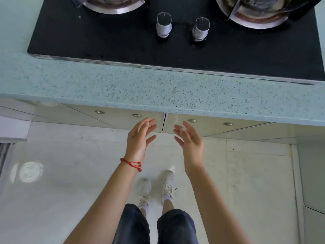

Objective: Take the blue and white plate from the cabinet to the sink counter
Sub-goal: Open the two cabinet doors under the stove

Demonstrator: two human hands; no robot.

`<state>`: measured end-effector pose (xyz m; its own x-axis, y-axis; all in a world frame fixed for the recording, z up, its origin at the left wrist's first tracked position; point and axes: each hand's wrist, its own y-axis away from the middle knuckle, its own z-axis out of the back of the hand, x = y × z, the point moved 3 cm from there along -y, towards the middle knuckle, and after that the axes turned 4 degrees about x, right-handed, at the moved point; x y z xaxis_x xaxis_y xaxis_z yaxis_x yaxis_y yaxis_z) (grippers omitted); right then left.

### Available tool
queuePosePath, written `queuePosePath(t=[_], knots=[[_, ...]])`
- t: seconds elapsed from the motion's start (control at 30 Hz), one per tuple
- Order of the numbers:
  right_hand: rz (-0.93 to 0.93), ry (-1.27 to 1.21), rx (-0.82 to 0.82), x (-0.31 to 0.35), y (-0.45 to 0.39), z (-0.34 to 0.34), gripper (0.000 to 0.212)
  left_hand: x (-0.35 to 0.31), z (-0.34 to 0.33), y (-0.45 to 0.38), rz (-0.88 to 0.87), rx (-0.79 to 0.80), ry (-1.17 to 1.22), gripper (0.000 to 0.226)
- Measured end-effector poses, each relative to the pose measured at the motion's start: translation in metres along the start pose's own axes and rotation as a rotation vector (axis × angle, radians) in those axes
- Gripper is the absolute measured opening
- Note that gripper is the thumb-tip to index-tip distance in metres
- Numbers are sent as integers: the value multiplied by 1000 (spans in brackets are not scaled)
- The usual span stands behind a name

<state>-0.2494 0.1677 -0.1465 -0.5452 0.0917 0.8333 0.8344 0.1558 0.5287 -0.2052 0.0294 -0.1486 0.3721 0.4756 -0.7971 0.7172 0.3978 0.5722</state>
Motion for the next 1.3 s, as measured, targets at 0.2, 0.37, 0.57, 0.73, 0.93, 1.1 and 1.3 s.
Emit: queuePosePath(t=[0.2,0.37,0.57,0.73,0.93,1.1,1.3], knots=[[-71,-169,41,-5,-23,-7,23,5,-10,-21,43,34,155,25],[-58,-225,81,-4,-36,-14,14,2,-17,-30,64,68,290,25],[-31,-306,150,1,-45,-21,21,-4,-22,-37,42,157,335,20],[-83,-429,148,2,-45,-26,20,-3,-24,-37,47,182,370,20],[-117,-434,118,-2,-33,-25,22,-1,-19,-29,48,143,395,15],[-144,-411,44,-9,-16,-20,25,0,-19,-18,17,85,347,34],[-127,-253,-96,-22,3,-11,24,16,-10,-2,26,-90,253,18]])
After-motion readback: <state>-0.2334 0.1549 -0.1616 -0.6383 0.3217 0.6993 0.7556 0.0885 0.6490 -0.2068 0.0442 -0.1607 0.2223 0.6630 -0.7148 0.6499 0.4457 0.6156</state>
